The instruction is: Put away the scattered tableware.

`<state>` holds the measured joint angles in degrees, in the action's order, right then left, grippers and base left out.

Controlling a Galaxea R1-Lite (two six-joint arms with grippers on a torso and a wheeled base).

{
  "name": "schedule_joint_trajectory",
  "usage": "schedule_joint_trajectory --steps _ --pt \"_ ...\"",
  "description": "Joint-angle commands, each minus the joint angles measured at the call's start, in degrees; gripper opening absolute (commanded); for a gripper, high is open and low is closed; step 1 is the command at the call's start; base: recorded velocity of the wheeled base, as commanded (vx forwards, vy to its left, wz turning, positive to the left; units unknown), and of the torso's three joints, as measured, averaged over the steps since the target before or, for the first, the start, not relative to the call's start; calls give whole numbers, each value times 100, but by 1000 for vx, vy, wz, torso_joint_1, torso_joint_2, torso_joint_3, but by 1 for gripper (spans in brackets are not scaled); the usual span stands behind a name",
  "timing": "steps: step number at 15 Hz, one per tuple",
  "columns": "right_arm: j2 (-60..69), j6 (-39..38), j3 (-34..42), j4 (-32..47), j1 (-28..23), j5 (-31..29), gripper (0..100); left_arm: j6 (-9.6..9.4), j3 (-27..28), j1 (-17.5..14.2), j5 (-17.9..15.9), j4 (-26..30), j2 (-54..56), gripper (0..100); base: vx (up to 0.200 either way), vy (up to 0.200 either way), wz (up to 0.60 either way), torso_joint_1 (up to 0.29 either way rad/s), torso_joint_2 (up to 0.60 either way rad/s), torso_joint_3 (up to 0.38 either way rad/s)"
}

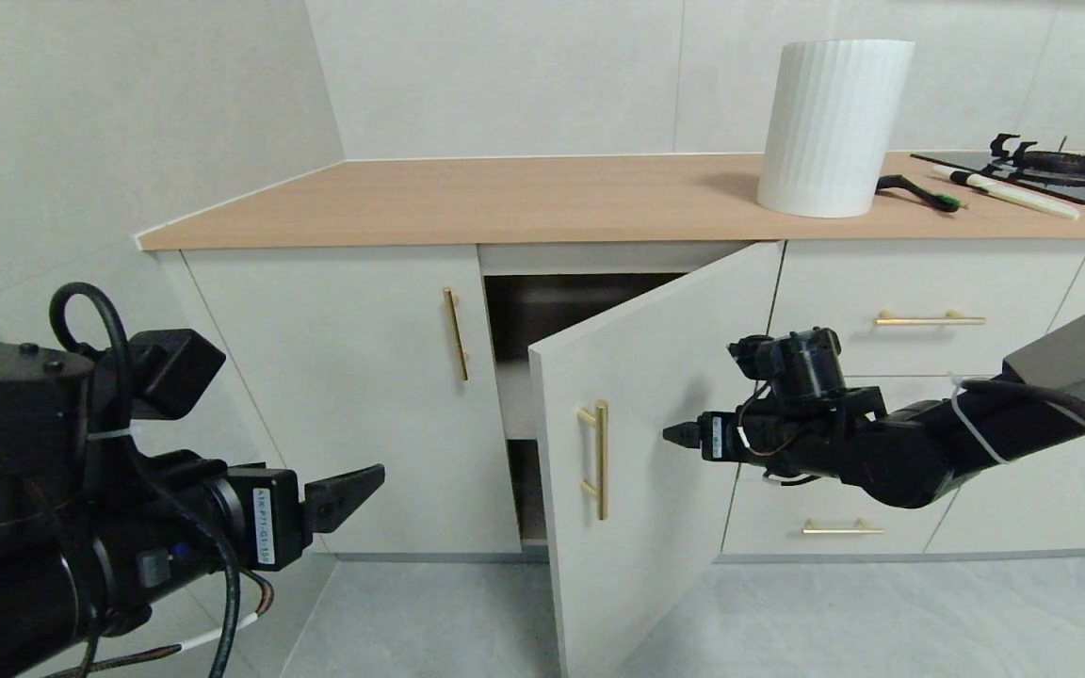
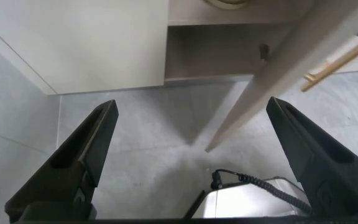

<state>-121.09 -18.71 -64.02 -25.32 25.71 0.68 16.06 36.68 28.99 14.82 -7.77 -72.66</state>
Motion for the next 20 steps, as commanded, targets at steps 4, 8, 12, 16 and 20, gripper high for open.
schedule_joint_trajectory --steps 4,8,12,16,20 --pt "-73 -414 -163 -61 162 -16 100 -6 -3 1 3 -6 -12 100 0 0 0 0 0 0" --pt "-635 -1346 -1015 -52 294 -358 100 -6 -3 1 3 -6 -21 100 0 0 0 0 0 0" --pt "-1461 -1803 -2000 -17 303 -921 100 3 -3 1 3 -6 -38 100 0 0 0 0 0 0" --pt "-1971 -2014 -2703 -17 294 -1457 100 3 -3 1 3 -6 -47 100 0 0 0 0 0 0" --pt "-2121 -2154 -3063 -8 127 -1650 100 3 -3 1 3 -6 -73 100 0 0 0 0 0 0"
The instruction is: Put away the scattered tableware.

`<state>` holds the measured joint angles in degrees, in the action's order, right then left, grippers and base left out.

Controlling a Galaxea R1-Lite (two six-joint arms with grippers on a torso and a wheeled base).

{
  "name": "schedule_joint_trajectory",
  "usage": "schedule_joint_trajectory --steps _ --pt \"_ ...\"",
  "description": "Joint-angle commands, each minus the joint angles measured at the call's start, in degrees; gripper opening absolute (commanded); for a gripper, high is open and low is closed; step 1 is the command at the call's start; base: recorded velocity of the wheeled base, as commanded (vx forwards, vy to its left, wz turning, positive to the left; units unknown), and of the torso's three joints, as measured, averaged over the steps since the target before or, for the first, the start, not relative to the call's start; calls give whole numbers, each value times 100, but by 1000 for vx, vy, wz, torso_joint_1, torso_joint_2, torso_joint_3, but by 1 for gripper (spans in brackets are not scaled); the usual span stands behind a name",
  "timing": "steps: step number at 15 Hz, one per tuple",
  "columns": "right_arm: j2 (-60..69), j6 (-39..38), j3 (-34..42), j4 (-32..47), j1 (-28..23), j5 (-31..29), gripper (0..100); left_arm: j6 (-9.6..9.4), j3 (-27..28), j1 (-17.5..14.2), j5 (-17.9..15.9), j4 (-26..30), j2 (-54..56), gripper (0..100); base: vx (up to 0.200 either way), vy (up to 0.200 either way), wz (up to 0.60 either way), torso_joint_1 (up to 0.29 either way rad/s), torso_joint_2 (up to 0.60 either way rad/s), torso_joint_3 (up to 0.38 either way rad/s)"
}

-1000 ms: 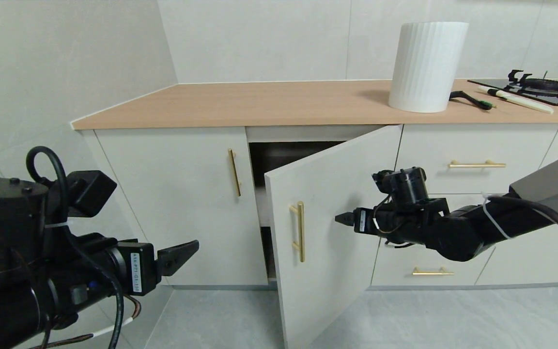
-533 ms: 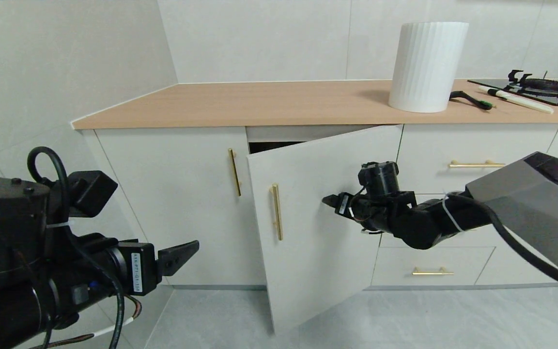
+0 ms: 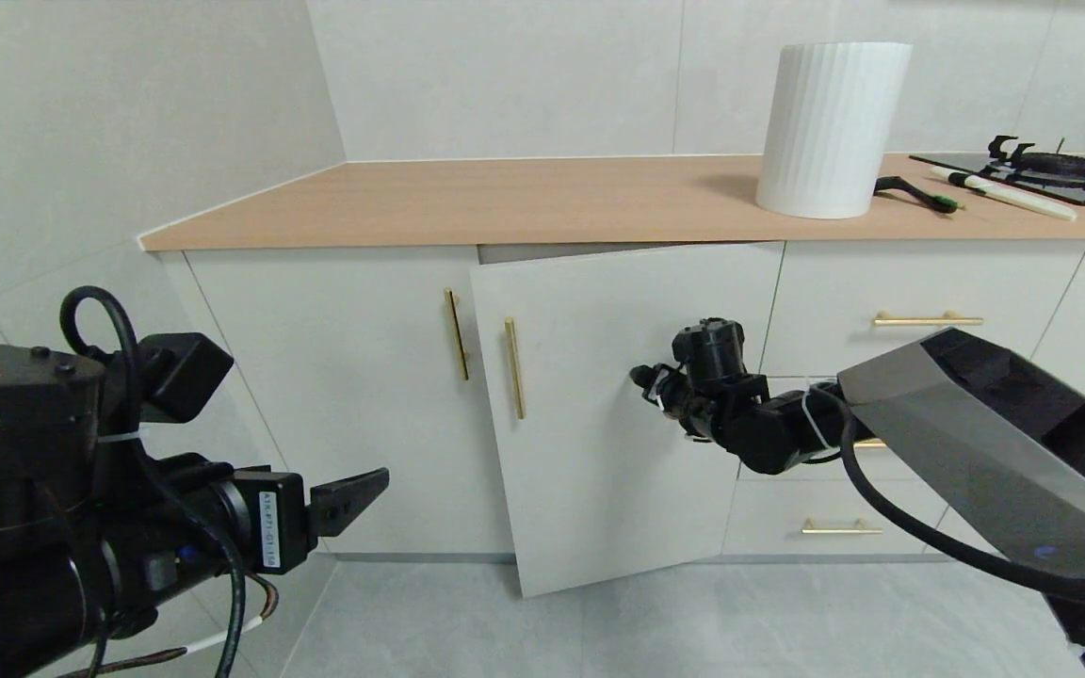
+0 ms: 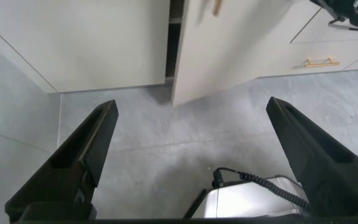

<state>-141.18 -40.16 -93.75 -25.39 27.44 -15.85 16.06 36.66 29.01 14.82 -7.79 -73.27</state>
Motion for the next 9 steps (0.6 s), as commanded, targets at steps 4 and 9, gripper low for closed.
schedule_joint_trajectory --steps 4,9 --pt "-323 -54 -416 -1 -178 -226 100 3 -1 -1 3 -3 -4 100 0 0 0 0 0 0" --pt "-648 -45 -953 201 -345 -604 100 3 -1 -1 3 -3 -12 100 0 0 0 0 0 0"
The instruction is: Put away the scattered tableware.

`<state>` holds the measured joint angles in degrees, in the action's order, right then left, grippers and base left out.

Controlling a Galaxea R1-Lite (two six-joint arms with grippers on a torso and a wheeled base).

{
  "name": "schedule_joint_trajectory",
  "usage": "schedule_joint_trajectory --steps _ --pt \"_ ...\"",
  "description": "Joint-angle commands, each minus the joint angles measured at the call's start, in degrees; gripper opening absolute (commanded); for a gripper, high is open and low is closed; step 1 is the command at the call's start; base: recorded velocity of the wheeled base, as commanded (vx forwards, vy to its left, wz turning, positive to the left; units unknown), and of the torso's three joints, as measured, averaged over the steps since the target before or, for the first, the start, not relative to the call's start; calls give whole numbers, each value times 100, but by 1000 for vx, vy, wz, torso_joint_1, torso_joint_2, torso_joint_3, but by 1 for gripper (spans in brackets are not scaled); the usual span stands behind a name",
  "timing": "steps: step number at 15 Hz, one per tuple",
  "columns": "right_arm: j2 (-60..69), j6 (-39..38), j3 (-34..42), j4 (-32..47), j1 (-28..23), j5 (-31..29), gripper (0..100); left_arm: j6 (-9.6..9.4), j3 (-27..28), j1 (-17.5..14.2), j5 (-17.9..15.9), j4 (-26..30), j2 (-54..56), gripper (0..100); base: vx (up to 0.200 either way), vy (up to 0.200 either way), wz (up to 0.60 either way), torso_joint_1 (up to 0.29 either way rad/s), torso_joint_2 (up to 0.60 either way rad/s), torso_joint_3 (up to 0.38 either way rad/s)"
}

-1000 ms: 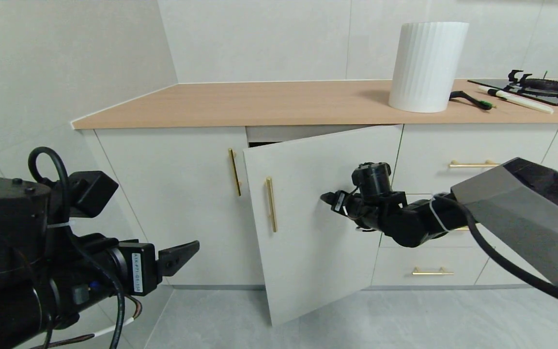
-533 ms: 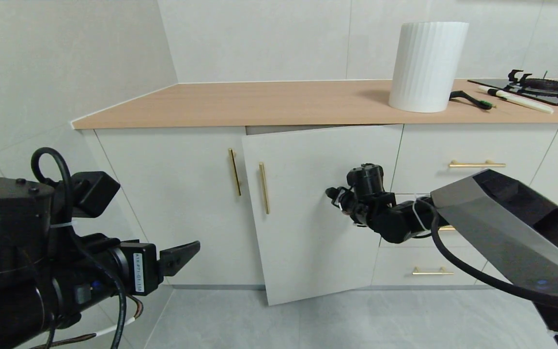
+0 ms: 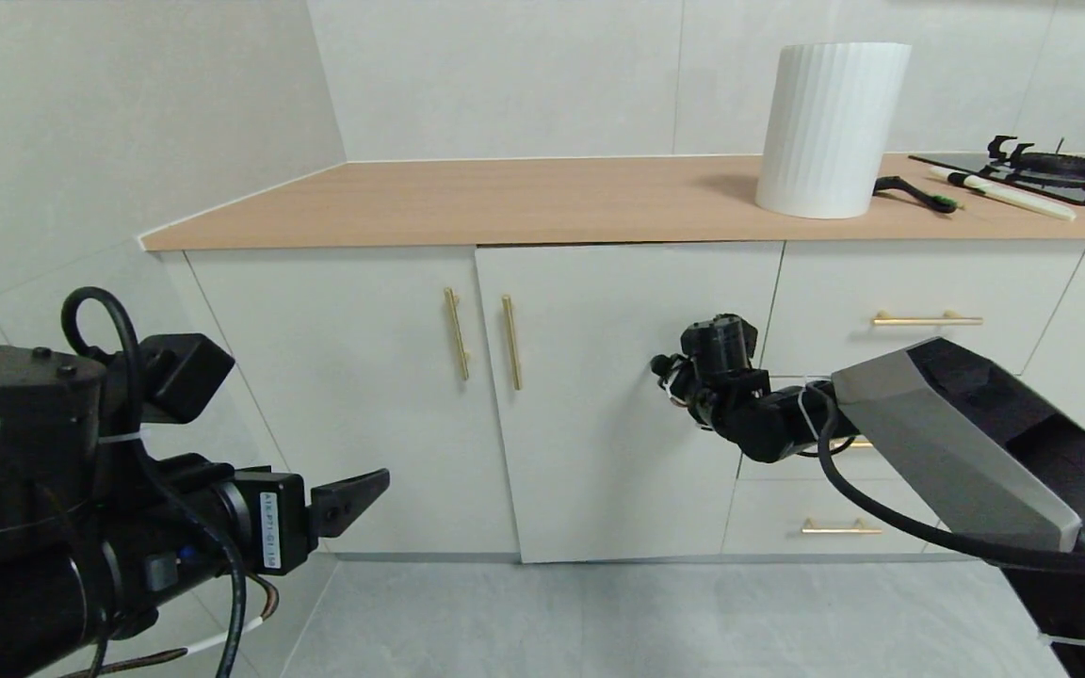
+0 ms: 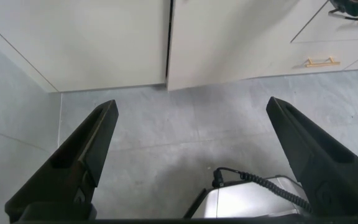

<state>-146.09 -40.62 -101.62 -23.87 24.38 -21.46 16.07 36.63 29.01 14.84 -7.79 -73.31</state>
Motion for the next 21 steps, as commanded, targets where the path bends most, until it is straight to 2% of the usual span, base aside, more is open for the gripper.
schedule_joint_trajectory --steps 1,8,10,13,16,19,21 --pt "-218 1 -314 172 -74 -131 100 2 2 -1 2 -3 -7 100 0 0 0 0 0 0" --pt "-227 -7 -376 225 -91 -175 100 2 2 -1 2 -3 1 100 0 0 0 0 0 0" --pt "195 1 72 216 -30 -157 100 2 2 -1 2 -12 19 100 0 0 0 0 0 0" --pt "1847 98 1566 172 234 133 100 2 19 -89 2 -12 72 100 0 0 0 0 0 0" --pt "3913 915 3254 -83 383 194 100 -77 2 -317 72 164 652 100 0 0 0 0 0 0" --pt "5618 1460 4774 -232 436 159 100 -77 -165 -379 424 797 1355 100 0 0 0 0 0 0" --pt "7552 2278 6453 -232 418 106 100 -77 -578 -484 731 841 2445 100 0 0 0 0 0 0"
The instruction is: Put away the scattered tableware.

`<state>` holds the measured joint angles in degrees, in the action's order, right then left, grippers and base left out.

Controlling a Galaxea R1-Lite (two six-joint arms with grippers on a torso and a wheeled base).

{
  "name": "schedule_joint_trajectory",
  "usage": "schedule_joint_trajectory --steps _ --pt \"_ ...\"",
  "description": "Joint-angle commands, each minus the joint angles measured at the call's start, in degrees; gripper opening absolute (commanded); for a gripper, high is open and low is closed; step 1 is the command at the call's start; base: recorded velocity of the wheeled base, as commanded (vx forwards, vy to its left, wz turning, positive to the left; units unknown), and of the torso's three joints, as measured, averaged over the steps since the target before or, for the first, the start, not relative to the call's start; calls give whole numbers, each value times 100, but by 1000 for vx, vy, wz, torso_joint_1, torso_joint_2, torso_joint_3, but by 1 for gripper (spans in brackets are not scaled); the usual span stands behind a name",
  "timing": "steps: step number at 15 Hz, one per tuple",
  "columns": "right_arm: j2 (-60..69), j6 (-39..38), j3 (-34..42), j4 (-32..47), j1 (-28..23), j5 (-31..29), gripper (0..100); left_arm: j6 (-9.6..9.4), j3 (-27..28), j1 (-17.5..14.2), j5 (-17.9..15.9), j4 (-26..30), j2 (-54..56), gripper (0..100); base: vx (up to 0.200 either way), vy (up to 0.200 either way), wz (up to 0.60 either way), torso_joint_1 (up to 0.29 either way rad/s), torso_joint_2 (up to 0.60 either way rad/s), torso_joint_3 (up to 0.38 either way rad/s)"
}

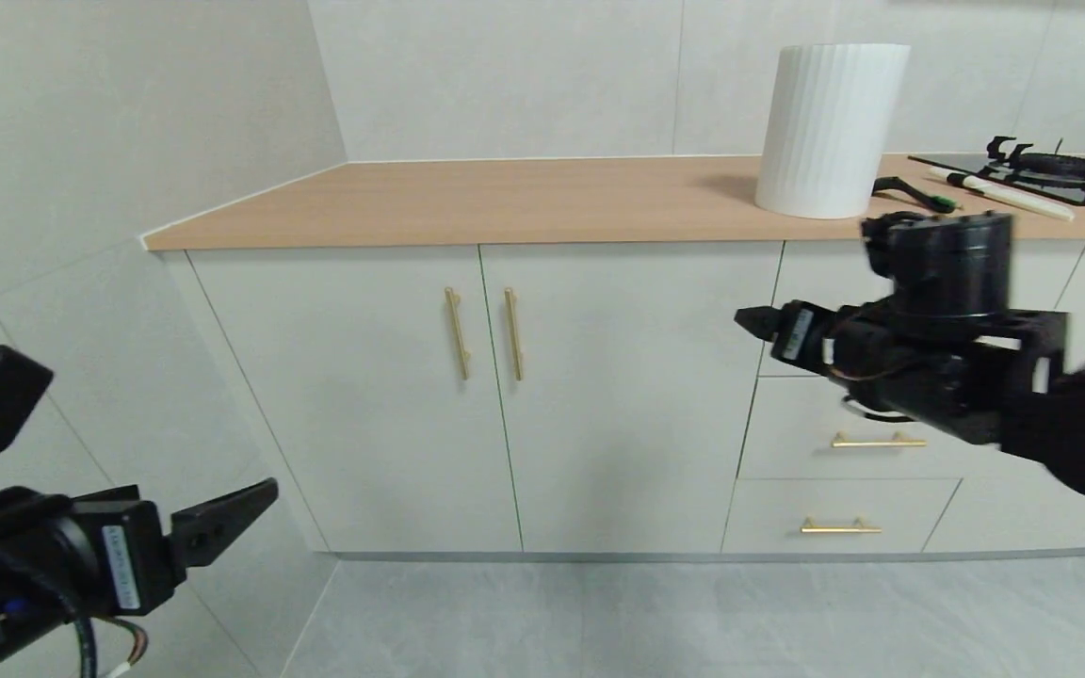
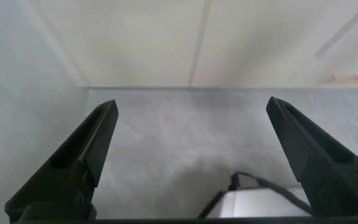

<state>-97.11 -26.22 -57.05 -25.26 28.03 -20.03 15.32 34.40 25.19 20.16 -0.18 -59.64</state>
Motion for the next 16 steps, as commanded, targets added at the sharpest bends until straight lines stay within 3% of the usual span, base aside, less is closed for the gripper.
schedule_joint_trajectory --steps 1,3,4,5,7,10,13,15,16 --pt "3488 1181 2524 -84 45 -54 100 -21 -557 -216 242 89 1508 100 0 0 0 0 0 0" --pt "5150 1884 3385 21 -271 -54 100 -223 -979 -444 330 141 2457 100 0 0 0 0 0 0" --pt "5650 2183 3693 91 -720 -10 100 -346 -1155 -515 330 159 2887 100 0 0 0 0 0 0" --pt "6600 2534 4097 276 -1432 271 100 -636 -1471 -620 322 220 3687 100 0 0 0 0 0 0" --pt "7690 2569 4000 1199 -1713 421 100 -970 -1709 -998 286 458 4513 100 0 0 0 0 0 0" --pt "8982 2649 3780 2754 -2029 482 100 -1216 -1911 -1525 295 704 5419 100 0 0 0 0 0 0" --pt "9140 2824 3833 2877 -2143 87 100 -1119 -2148 -1675 770 660 5410 100 0 0 0 0 0 0" --pt "9377 2842 4018 2930 -2926 245 100 -1137 -2201 -2062 761 660 5436 100 0 0 0 0 0 0" --pt "9395 2851 4220 2877 -2978 333 100 -1190 -2210 -2255 717 686 5533 100 0 0 0 0 0 0"
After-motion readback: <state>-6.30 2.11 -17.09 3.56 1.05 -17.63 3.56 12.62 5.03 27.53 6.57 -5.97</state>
